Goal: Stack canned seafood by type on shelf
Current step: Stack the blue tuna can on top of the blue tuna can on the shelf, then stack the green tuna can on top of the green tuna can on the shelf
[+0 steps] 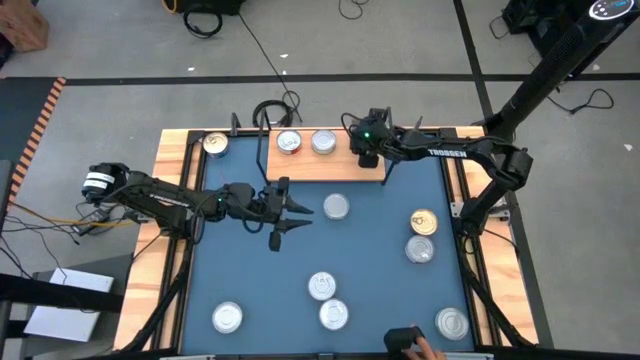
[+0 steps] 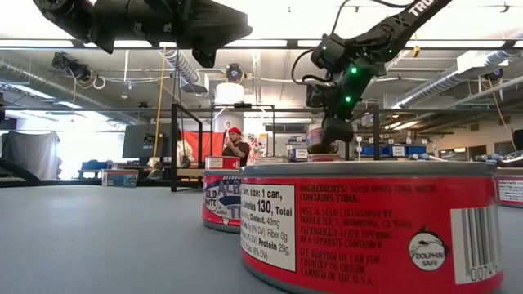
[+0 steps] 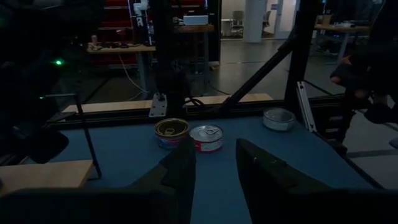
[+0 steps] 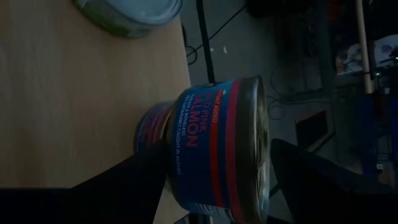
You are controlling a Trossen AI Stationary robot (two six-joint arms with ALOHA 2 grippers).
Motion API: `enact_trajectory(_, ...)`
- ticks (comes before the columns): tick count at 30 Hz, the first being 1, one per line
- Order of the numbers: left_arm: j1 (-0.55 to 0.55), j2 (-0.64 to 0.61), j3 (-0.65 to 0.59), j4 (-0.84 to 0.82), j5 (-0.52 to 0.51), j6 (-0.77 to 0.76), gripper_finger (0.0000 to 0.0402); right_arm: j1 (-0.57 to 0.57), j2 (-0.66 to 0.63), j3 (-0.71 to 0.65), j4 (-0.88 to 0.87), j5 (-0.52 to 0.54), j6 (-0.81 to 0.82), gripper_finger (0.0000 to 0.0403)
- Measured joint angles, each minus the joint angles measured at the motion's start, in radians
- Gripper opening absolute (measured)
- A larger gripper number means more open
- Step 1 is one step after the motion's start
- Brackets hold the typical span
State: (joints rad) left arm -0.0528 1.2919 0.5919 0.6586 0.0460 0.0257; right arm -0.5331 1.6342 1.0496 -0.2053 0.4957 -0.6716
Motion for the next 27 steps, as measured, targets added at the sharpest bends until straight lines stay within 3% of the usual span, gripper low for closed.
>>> enact_trajectory(20, 0.000, 0.000, 0.000, 0.000, 0.001, -0.004, 0.0120, -0.026, 0.000, 0.000, 0.009, -0.054, 0.056, 0.0272)
enact_trajectory(27, 0.000, 0.000, 0.000, 0.000, 0.004, -0.031, 0.0120, -0.026, 0.000, 0.000, 0.026, -0.021, 0.078, 0.0293)
